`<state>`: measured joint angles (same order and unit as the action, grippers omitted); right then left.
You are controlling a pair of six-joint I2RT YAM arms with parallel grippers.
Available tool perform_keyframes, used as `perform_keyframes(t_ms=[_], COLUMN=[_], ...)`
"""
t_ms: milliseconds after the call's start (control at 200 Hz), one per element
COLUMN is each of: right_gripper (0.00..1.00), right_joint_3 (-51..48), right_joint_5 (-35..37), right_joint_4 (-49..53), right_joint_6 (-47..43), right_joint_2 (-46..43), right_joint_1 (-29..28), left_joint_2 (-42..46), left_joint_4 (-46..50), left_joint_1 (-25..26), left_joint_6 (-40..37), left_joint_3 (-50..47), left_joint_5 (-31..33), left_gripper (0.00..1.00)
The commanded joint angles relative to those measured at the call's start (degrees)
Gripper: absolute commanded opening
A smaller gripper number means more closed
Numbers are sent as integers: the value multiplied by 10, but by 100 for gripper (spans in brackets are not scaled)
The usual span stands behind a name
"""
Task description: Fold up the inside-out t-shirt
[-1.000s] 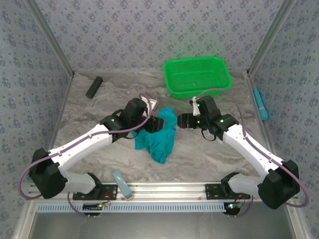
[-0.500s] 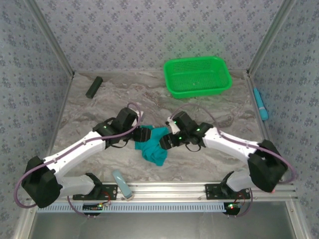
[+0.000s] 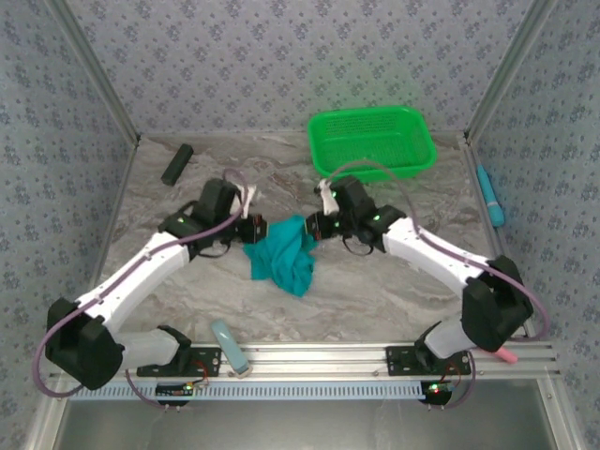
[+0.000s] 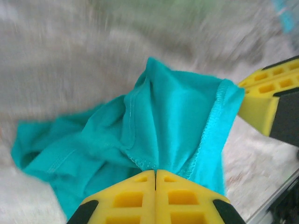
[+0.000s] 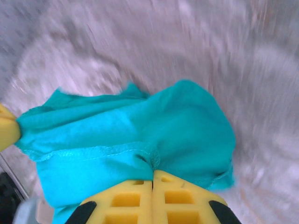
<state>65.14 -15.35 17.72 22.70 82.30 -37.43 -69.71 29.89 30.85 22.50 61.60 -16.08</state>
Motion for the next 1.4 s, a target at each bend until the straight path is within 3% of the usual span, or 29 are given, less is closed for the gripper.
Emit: perform_keyframes(t_ms=[0,90,170,340,490,560,615,695,820,1004,1139,1269,1394], right_gripper=[0,0,0,0,0,23,35,47,58,61,58,57,57], right_joint_3=[129,206,197,51,-97,-138,-148,-142,-112,-25,14,58,101], right_joint_5=[27,62,104,125,99,68,58,53,12,16,-5,-9,-30], right_joint_4=[77,143,142,123,120,120,128,130,82,24,-29,-41,-30], right_joint_6=[-55,-88,-96,-55,-4,-3,-10,-25,-31,-7,22,20,20], right_joint_2=[-50,-80,-133,-209,-206,-194,-179,-152,-77,77,162,211,241], right_joint_1=[11,17,19,31,31,31,31,31,24,-28,-37,-22,27], left_joint_2=[34,42,67,121,123,124,133,164,197,119,62,47,40], left_joint_4=[38,62,46,-26,-99,-88,-61,-37,-43,-37,-33,-39,-53], left_joint_1=[-20,-32,-33,-34,-30,-28,-30,-32,-34,-46,-45,-44,-44], left_joint_6=[-68,-82,-90,-55,12,22,18,19,43,78,85,88,96], left_joint_3=[126,182,170,23,-129,-175,-195,-206,-201,-154,-126,-128,-140], left_joint_5=[-6,12,35,22,-71,-81,-55,-15,50,66,51,19,9], left_gripper=[0,0,0,0,0,14,23,55,82,84,81,78,74])
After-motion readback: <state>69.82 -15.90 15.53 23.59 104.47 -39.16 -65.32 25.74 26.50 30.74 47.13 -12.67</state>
